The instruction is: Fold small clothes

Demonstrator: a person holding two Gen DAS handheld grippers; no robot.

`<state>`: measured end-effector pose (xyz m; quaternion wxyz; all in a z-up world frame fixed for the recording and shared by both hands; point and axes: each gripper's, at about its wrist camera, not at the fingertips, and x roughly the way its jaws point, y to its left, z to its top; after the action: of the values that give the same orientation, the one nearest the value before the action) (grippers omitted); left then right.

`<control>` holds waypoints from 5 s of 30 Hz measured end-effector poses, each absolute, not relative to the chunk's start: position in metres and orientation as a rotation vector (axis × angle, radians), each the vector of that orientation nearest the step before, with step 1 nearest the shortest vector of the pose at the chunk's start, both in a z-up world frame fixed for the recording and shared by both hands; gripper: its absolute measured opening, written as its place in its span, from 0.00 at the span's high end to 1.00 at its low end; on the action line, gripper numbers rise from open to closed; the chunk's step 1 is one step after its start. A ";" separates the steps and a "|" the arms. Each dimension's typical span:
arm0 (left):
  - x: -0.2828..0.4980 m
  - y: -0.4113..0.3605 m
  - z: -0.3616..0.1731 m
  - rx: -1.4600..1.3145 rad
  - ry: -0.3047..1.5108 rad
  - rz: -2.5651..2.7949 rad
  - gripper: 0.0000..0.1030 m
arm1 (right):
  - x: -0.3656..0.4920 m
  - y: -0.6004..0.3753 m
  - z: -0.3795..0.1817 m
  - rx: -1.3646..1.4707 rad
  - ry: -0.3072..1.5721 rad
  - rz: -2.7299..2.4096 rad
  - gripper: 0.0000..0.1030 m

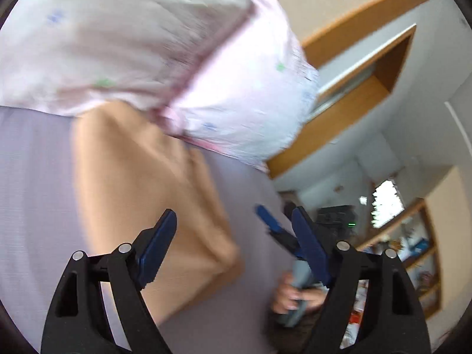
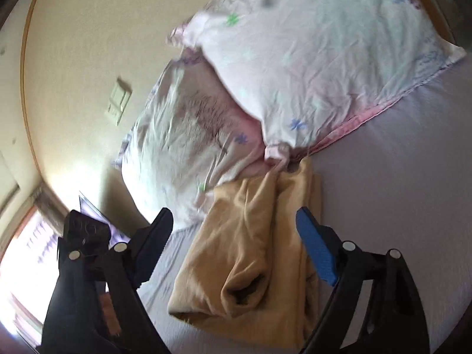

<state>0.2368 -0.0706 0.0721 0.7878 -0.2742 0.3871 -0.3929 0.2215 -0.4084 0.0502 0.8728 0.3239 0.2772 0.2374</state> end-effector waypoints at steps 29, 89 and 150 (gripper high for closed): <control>0.235 0.009 -0.014 -0.730 0.935 -0.706 0.22 | 0.223 -0.355 0.050 0.346 0.849 0.266 0.79; 0.257 -0.082 -0.007 -0.531 1.050 -0.735 0.15 | 0.332 -0.371 0.045 0.314 0.921 0.089 0.65; 0.121 -0.013 0.034 -0.089 0.829 -0.417 0.01 | 0.144 -0.285 0.080 0.219 0.792 0.345 0.02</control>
<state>0.1209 -0.0129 0.0336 0.8934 -0.0428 0.3995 -0.2008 0.1439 -0.2855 0.0798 0.9022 0.1060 0.3832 0.1669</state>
